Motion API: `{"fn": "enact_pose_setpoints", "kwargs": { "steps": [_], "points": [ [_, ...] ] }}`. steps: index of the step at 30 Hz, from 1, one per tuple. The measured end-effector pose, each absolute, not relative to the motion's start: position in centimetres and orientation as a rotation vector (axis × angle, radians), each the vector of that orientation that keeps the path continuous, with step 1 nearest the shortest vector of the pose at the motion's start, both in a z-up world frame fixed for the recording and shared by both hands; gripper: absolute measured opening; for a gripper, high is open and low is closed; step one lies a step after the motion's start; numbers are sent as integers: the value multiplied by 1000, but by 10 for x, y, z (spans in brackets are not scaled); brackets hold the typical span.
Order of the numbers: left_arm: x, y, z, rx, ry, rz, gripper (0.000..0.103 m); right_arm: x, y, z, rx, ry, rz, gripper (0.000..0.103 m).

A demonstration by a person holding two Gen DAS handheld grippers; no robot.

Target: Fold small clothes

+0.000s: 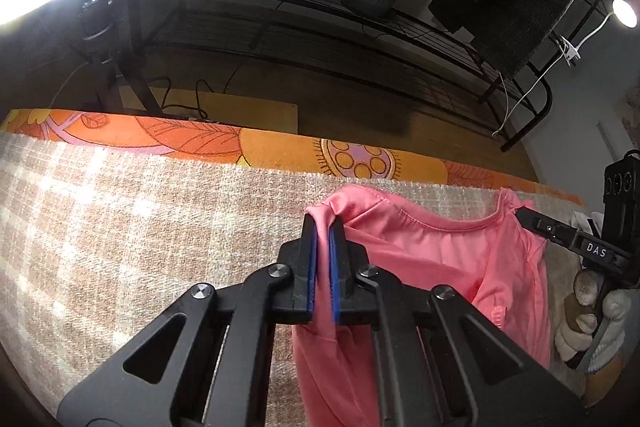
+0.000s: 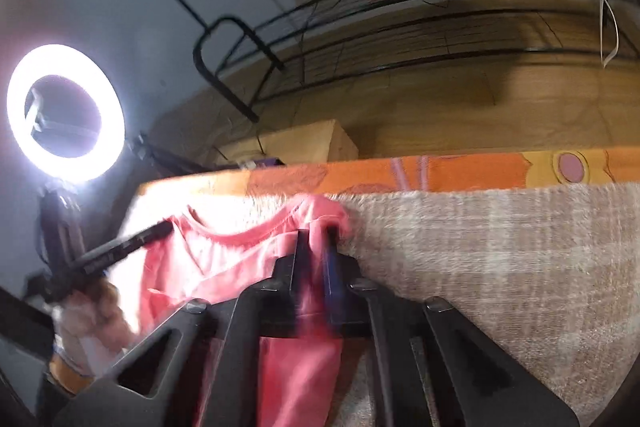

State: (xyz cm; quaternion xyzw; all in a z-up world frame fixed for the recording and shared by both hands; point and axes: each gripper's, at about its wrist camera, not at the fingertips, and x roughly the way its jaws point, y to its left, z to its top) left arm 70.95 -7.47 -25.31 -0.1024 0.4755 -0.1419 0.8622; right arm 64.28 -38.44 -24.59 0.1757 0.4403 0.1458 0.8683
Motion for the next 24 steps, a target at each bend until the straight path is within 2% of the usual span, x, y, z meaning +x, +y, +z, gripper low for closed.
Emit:
{"fn": "enact_pose_setpoints", "kwargs": {
  "steps": [11, 24],
  "points": [
    [655, -56, -199, -231, 878, -335, 3, 606, -387, -192, 352, 800, 371, 3],
    [526, -60, -135, -134, 783, -415, 3, 482, -375, -146, 245, 756, 428, 3]
  ]
}}
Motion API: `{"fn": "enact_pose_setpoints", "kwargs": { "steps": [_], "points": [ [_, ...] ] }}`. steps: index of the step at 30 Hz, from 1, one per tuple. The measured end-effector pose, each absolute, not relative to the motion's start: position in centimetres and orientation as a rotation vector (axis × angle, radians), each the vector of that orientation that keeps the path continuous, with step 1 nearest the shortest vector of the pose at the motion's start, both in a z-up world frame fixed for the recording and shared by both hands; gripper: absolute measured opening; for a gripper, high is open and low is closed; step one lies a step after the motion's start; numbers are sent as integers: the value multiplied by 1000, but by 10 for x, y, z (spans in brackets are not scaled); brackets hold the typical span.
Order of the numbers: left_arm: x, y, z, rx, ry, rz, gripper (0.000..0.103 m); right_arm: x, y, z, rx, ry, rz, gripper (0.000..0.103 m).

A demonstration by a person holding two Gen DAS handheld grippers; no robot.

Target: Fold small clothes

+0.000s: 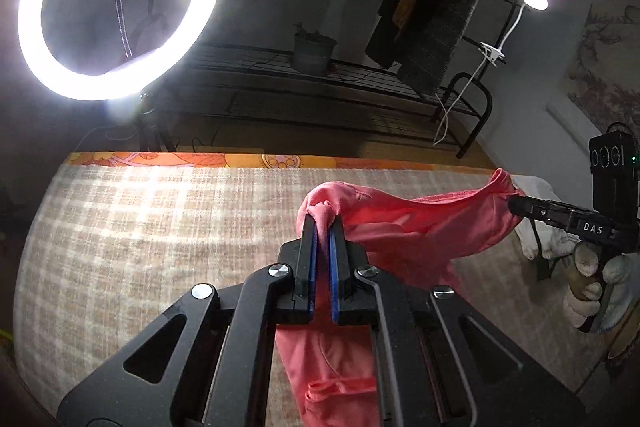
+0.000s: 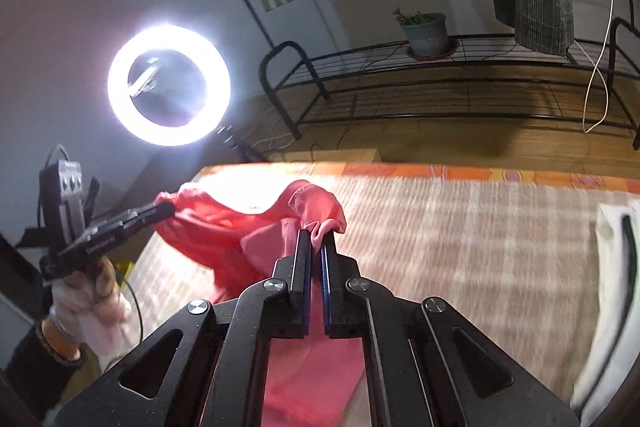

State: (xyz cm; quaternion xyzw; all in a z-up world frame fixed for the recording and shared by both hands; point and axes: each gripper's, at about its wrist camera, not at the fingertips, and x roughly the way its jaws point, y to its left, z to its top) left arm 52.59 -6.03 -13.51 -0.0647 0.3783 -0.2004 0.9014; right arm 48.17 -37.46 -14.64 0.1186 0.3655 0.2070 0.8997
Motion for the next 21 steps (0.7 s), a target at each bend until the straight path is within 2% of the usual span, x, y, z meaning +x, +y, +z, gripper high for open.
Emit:
{"fn": "enact_pose_setpoints", "kwargs": {
  "steps": [12, 21],
  "points": [
    [384, -53, -165, -68, 822, -429, 3, 348, -344, -166, 179, 801, 454, 2],
    [325, -60, -188, 46, 798, -411, 3, 287, -325, -184, 65, 819, 403, 2]
  ]
}}
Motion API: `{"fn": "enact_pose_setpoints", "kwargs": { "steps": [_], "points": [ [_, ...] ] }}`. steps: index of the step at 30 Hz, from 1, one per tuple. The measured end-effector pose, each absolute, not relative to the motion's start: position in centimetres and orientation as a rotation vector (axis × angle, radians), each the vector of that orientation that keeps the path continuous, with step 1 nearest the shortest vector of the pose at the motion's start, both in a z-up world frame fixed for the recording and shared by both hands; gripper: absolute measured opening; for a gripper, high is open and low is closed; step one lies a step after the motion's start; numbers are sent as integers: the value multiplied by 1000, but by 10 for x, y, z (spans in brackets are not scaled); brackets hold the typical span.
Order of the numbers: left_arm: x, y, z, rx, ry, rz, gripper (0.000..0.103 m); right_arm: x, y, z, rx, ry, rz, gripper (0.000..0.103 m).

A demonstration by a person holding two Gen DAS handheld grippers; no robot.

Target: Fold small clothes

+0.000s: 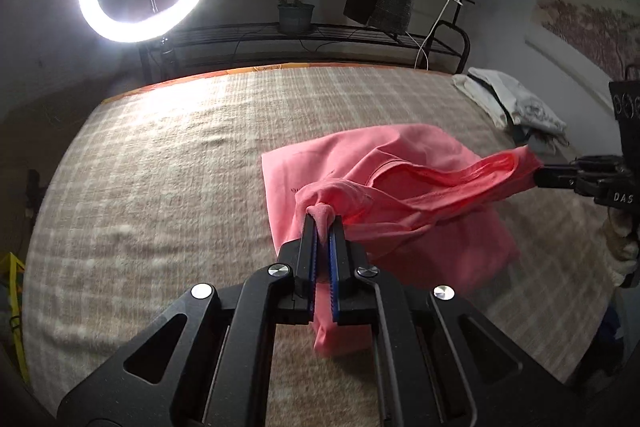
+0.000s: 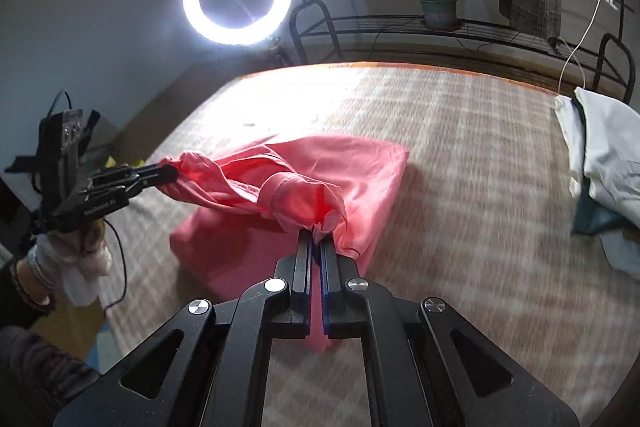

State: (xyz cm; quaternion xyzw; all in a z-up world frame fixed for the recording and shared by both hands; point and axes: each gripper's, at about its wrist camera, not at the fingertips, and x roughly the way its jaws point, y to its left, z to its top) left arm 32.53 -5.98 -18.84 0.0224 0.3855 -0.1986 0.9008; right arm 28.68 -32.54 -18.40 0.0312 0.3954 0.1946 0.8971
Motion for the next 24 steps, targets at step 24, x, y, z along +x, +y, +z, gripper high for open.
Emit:
{"fn": "enact_pose_setpoints", "kwargs": {
  "steps": [24],
  "points": [
    [307, 14, -258, -686, 1097, -445, 43, 273, -359, -267, 670, 1017, 275, 30]
  ]
}}
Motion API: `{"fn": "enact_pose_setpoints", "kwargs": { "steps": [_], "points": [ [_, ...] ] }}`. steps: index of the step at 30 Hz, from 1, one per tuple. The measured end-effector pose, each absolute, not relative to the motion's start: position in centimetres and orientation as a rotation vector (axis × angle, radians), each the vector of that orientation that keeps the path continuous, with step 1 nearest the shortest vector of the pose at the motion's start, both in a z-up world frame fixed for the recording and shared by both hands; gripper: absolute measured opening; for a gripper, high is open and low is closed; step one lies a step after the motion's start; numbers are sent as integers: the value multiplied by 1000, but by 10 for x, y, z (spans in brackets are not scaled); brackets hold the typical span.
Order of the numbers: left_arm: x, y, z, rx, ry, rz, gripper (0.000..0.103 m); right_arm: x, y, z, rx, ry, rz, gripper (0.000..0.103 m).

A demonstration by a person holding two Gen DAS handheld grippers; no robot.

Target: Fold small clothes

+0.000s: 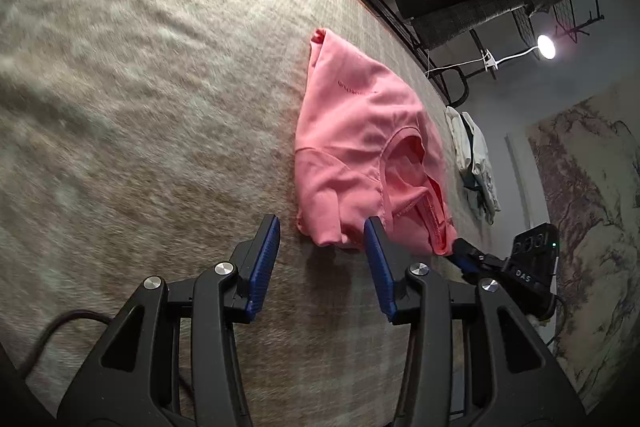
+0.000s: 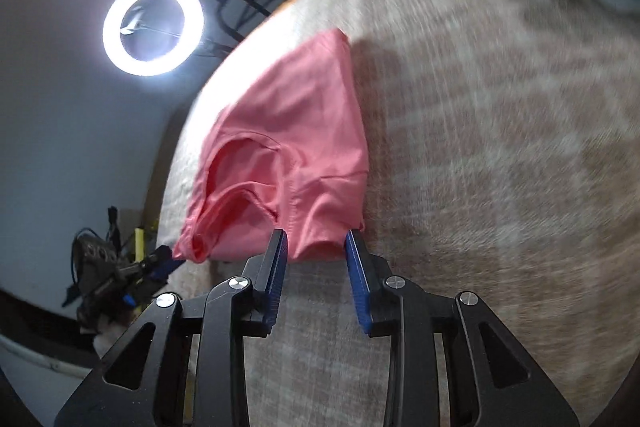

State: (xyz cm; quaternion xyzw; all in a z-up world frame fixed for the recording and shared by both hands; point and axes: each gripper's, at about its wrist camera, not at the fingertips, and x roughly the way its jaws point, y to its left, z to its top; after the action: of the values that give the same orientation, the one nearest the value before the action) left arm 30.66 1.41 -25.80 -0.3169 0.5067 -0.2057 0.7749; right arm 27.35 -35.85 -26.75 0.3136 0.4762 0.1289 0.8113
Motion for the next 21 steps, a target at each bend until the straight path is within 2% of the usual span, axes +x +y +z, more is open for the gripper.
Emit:
{"fn": "enact_pose_setpoints", "kwargs": {
  "steps": [1, 2, 3, 11, 16, 20, 21],
  "points": [
    [306, 12, -258, -686, 1094, -450, 32, 274, -358, -270, 691, 1017, 279, 29],
    [306, 8, -258, -672, 1093, -444, 18, 274, -360, -273, 724, 1004, 285, 16],
    [307, 6, -256, -663, 1097, -440, 0, 273, -362, -274, 743, 999, 288, 7],
    [295, 20, -233, -701, 1036, -469, 0, 246, -373, -224, 708, 891, 371, 1],
    [290, 9, -261, -607, 1114, -433, 0, 240, -369, -241, 644, 936, 321, 0],
    [289, 20, -266, -658, 1103, -411, 0, 242, -373, -254, 737, 936, 352, 7],
    [290, 23, -265, -662, 1100, -406, 0, 243, -373, -255, 753, 941, 361, 11]
  ]
}}
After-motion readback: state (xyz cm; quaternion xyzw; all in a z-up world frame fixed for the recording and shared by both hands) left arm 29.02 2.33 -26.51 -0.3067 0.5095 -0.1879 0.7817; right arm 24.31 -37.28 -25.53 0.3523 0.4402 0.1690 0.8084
